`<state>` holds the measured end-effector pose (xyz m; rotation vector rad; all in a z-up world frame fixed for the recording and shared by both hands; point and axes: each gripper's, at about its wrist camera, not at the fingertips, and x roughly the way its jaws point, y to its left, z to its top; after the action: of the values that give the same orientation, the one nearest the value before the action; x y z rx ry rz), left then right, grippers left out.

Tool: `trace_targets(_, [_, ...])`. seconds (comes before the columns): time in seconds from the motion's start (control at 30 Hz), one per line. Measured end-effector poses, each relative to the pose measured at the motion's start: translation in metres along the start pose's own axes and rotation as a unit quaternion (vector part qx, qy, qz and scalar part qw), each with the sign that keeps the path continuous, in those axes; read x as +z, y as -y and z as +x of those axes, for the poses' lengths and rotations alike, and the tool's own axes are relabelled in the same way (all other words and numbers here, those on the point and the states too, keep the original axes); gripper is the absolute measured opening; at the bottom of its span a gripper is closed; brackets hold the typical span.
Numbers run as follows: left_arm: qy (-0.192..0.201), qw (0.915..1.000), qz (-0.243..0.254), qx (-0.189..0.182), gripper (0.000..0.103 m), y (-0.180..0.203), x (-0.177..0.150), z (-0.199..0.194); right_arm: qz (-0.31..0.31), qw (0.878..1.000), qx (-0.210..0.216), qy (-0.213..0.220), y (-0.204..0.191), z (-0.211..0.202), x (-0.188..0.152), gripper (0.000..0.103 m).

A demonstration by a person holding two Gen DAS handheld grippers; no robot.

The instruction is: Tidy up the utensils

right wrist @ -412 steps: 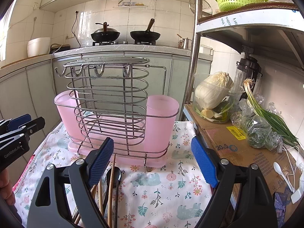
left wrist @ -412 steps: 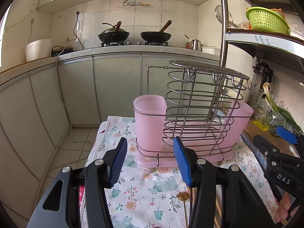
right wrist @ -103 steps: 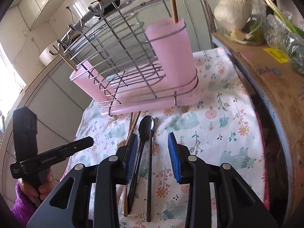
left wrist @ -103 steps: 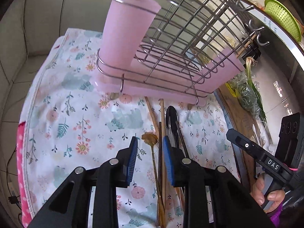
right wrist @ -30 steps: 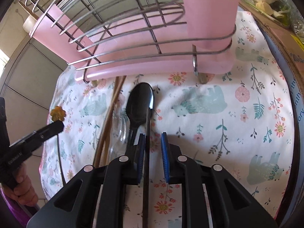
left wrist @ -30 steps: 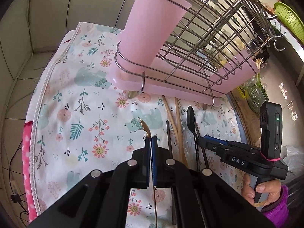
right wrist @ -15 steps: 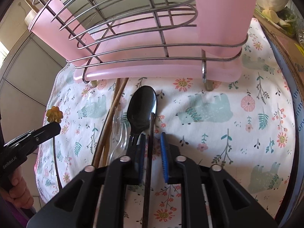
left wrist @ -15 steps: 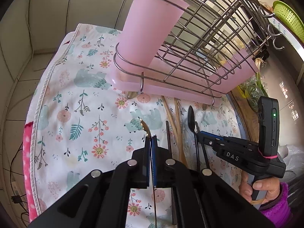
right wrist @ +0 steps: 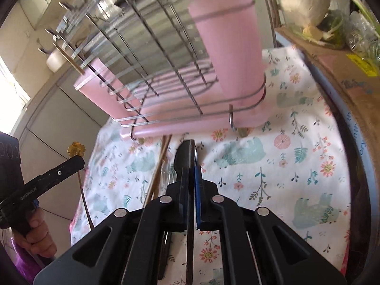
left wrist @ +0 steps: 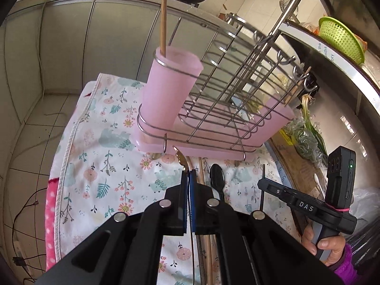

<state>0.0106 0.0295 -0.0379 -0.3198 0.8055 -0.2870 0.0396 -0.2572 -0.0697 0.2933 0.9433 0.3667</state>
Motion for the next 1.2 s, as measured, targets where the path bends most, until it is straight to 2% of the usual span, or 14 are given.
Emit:
trace_targets(0.3, [0.088,0.9958,0.024,-0.002,0.001,0.019,0.019,-0.047,-0.008,0.996,0.015,0.089,-0.009,-0.059,0.014,0.005])
trace_targets(0.57, [0.190,0.9816,0.022,0.001,0.001,0.029,0.058,-0.093,-0.045,0.978,0.008,0.202,-0.027,-0.115,0.045,0.005])
trace_targets(0.73, [0.254,0.9668,0.029,0.009,0.001,0.041,0.091,-0.110,-0.049,0.963,0.004,0.264,-0.032,-0.142,0.075,0.005])
trace_targets(0.9, [0.326,0.9415,0.064,0.058,0.001,0.058,0.115,-0.109,-0.054,0.948,-0.006,0.312,-0.032,-0.153,0.103,0.005])
trace_targets(1.03, [0.354,0.9290,0.066,0.085,0.001,0.062,0.130,-0.091,-0.060,0.936,-0.020,0.348,-0.030,-0.153,0.124,0.005])
trace_targets(1.2, [0.383,0.9148,0.064,0.112,0.001,0.059,0.141,-0.068,-0.077,0.924,-0.047,0.371,-0.032,-0.140,0.144,0.005])
